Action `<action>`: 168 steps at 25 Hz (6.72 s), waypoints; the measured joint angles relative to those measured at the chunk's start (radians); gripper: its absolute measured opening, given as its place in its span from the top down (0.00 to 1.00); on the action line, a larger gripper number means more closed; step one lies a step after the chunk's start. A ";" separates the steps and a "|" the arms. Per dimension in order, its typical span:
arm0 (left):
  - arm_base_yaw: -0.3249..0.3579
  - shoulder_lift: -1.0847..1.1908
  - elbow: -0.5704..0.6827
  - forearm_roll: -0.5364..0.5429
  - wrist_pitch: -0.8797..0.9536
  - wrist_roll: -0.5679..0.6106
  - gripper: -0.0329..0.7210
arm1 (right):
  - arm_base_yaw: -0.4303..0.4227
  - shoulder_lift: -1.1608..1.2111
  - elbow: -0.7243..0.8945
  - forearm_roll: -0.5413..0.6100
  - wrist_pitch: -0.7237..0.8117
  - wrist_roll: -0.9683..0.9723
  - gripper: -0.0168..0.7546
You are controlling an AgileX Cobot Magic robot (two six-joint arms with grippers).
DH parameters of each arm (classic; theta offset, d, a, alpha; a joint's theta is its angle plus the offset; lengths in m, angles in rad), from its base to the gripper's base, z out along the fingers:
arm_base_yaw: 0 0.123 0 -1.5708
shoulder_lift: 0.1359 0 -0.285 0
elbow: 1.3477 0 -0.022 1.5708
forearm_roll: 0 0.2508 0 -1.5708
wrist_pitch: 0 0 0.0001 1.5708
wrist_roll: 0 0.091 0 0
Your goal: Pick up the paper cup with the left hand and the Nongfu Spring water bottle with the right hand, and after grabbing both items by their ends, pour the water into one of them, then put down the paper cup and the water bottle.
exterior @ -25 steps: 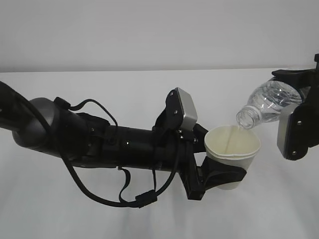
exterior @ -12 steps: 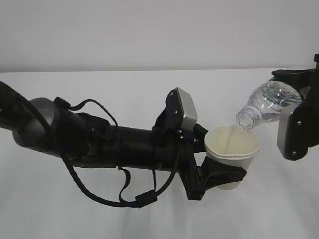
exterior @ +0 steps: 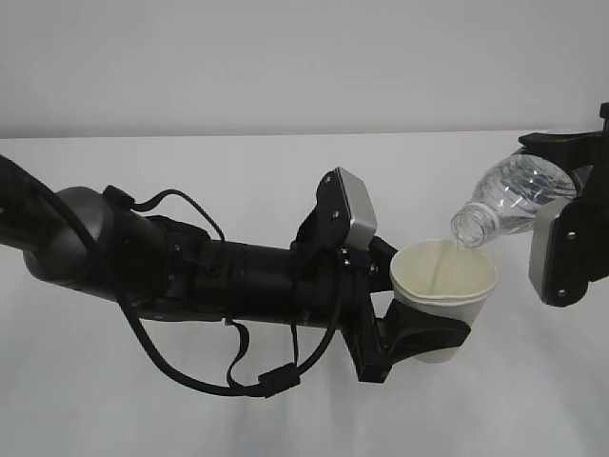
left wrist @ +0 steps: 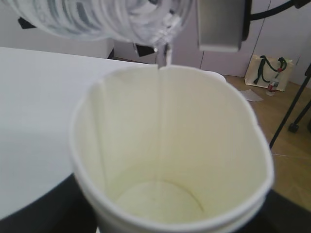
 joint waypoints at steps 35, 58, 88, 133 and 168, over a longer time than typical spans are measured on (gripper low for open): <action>0.000 0.000 0.000 0.000 0.000 0.000 0.32 | 0.000 0.000 0.000 0.002 -0.004 -0.019 0.43; 0.000 0.000 0.000 0.000 0.000 0.000 0.32 | 0.000 0.000 0.000 0.002 -0.008 -0.034 0.43; 0.000 0.000 0.000 0.002 0.000 0.000 0.32 | 0.000 0.000 0.000 0.002 -0.008 -0.051 0.43; 0.000 0.000 0.000 0.002 0.000 0.000 0.32 | 0.000 0.000 -0.002 0.002 -0.008 -0.061 0.43; 0.000 0.000 0.000 0.002 0.000 0.000 0.32 | 0.000 0.000 -0.002 0.015 -0.008 -0.085 0.43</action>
